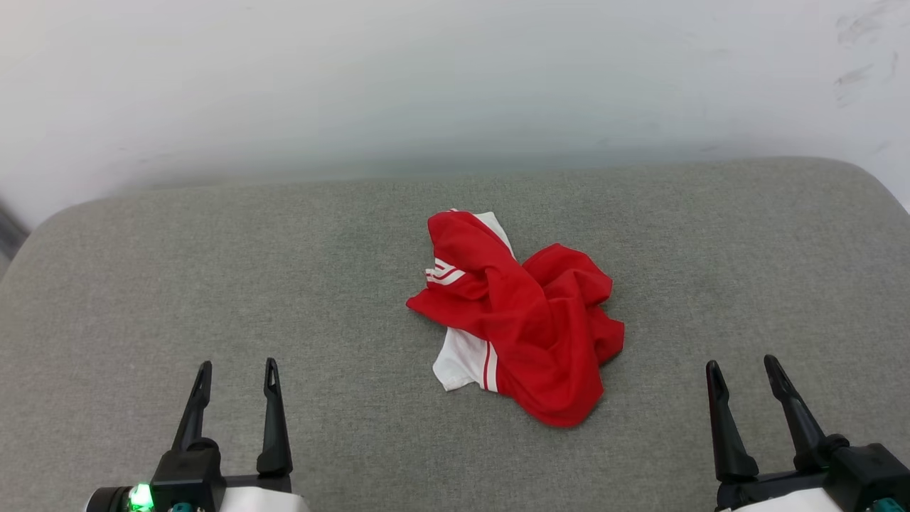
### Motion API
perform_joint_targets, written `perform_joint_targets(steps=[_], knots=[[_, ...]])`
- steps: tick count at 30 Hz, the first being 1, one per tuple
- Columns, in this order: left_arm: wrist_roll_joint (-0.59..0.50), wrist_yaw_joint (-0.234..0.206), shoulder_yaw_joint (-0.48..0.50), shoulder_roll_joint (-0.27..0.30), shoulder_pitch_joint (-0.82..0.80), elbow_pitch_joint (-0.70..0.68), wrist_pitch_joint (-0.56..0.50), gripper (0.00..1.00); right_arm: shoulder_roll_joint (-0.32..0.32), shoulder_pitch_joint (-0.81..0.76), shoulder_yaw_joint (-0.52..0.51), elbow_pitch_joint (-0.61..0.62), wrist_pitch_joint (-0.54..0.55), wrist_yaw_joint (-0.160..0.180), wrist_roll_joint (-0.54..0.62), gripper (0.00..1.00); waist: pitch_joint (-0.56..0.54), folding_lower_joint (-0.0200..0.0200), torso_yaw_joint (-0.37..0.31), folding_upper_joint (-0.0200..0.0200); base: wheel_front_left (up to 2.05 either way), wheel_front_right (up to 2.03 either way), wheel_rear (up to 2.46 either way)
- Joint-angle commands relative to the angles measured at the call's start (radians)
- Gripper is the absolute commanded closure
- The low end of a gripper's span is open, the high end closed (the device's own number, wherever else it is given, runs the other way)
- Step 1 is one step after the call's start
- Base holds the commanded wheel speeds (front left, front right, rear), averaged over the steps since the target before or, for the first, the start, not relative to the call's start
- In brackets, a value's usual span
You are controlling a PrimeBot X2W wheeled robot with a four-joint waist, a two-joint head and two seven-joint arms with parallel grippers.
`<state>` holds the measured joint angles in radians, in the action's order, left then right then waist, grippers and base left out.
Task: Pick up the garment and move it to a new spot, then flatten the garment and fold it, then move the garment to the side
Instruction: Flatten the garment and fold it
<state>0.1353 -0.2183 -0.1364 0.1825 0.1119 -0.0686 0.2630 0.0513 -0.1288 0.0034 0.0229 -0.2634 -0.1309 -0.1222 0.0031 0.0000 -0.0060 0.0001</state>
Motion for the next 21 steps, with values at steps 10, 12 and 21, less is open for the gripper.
perform_joint_targets(steps=[10, 12, 21], knots=[[-0.047, 0.064, 0.056, -0.052, 0.020, 0.003, 0.003, 0.00, -0.002, 0.033, -0.015, 0.017, -0.002, 0.000, -0.015, 0.00, 0.005, 0.0000, -0.002, -0.0001, 0.00, 0.00, 0.00], [-0.053, 0.069, 0.064, -0.060, 0.018, 0.000, 0.003, 0.00, -0.002, 0.075, -0.026, 0.031, -0.002, 0.000, -0.009, 0.00, 0.010, 0.0000, -0.004, -0.0001, 0.00, 0.00, 0.00], [-0.073, 0.095, 0.084, -0.088, -0.028, -0.011, 0.003, 0.00, 0.162, 0.410, 0.018, 0.076, -0.002, 0.000, 0.029, 0.00, 0.074, 0.0000, 0.012, -0.0001, 0.00, 0.00, 0.00]])
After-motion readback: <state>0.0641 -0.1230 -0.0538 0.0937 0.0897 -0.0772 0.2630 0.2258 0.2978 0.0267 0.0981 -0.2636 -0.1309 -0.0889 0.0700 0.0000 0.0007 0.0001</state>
